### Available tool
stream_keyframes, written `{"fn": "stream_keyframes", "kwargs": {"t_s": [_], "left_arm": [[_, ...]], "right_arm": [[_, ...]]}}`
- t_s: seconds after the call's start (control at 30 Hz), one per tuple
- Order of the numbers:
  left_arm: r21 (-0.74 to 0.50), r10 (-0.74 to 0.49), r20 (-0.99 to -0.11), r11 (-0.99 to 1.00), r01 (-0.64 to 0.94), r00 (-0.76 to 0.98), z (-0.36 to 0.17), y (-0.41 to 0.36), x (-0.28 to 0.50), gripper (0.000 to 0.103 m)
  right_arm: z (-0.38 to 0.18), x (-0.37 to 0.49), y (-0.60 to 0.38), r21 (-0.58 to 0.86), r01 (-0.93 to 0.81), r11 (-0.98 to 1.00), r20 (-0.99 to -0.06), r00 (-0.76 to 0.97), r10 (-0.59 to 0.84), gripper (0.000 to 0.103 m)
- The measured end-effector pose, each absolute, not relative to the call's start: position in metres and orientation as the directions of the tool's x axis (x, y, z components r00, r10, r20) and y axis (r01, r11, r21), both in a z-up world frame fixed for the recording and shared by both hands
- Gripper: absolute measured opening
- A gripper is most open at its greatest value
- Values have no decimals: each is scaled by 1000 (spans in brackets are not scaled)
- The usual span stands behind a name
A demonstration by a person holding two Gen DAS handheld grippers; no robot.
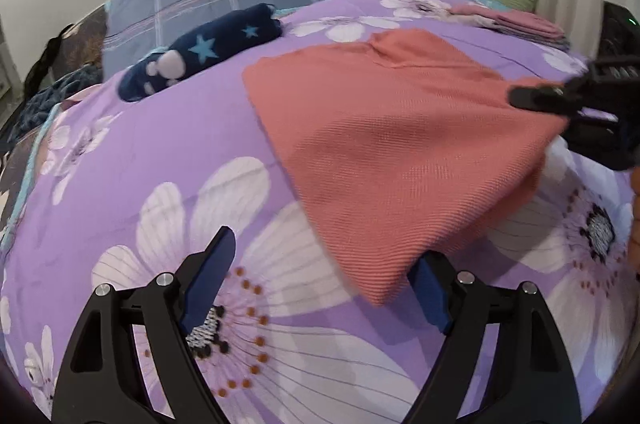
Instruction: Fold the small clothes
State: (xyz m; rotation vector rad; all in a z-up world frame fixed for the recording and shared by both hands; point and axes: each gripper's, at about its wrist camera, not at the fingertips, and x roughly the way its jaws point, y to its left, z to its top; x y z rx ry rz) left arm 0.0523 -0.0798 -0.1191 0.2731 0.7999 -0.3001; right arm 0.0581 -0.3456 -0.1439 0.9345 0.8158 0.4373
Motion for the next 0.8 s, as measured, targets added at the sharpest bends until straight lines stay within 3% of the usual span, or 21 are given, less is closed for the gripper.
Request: {"fn": "stream_keyframes", "kwargs": {"t_s": [0.1,0.17,0.27,0.47,0.57,0.63,0.7,0.8], "left_arm": [[119,-139,-743,935,334,654,-121,-76,57,85],[116,-135,-749,937,329,648,-123,-73,58,85],[79,-151,-760,944,320,632,-124,-69,61,85],[64,-155,-767,947,315,623,-124,-67,63,85],[61,-153,-771,948,311,619,-124,-66,63,85],[60,-153,-771,949,309,618,-125,-66,63,85],[61,-151,-775,948,311,613,-127,-66,62,85],[83,-136,-781,944,318,610,-131,-68,61,85]], "right_arm": [[-138,54,-344,788,-2,616,-483,619,620,21],[-130,47,-346,677,-18,736,-565,629,534,33],[-126,38,-342,508,-119,853,-657,586,474,36],[-132,28,-331,340,-305,890,-713,534,455,37],[-134,33,-318,296,-383,875,-718,514,468,45],[-139,40,-310,281,-420,863,-731,489,476,45],[-140,45,-307,297,-430,853,-737,465,491,14],[-134,44,-313,343,-396,852,-722,469,509,11]]}}
